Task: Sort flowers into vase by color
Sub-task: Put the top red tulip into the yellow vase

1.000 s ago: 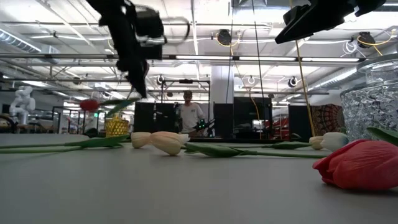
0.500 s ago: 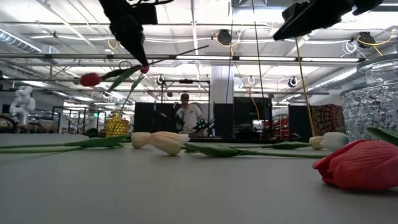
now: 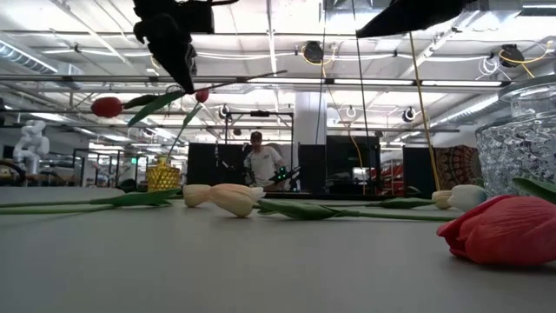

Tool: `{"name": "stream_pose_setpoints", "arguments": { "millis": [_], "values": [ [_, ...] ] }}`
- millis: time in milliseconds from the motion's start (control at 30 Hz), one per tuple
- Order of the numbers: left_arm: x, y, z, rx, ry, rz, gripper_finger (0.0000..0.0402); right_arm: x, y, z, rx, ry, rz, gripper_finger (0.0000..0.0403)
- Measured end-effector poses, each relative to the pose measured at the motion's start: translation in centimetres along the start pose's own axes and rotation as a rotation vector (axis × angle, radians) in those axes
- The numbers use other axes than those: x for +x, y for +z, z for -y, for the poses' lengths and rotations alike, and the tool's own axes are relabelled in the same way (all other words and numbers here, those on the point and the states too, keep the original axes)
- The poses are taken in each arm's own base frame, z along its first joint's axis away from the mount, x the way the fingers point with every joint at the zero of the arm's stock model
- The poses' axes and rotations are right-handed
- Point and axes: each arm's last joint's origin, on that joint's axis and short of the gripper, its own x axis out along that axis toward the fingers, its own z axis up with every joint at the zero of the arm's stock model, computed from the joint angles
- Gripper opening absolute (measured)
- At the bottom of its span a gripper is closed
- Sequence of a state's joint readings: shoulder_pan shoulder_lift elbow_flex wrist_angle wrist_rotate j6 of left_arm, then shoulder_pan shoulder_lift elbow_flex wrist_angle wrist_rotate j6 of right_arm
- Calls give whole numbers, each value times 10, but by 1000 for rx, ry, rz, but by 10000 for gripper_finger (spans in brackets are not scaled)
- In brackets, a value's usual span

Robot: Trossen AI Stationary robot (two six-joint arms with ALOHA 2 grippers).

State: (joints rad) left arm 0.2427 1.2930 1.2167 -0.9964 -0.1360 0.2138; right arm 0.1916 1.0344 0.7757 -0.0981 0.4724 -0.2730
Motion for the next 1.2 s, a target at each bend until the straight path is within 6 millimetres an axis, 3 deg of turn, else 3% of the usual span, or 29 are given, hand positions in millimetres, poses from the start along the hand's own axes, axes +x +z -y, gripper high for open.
{"name": "stream_pose_setpoints", "arguments": {
  "millis": [233, 633, 1000, 1200],
  "values": [
    [-2, 12, 5, 12, 8, 115, 1, 7, 10, 11, -2, -44, 18, 151],
    [-6, 33, 0, -19, 85, 324, 1, 44, 27, 0, -34, -47, -1, 151],
    [-16, 52, -6, -127, 170, 544, 1, 41, 33, 8, -30, -87, 52, 151],
    [-26, 49, -13, -234, 327, 553, 1, 37, 28, 18, -15, -106, 14, 151]
  ]
}}
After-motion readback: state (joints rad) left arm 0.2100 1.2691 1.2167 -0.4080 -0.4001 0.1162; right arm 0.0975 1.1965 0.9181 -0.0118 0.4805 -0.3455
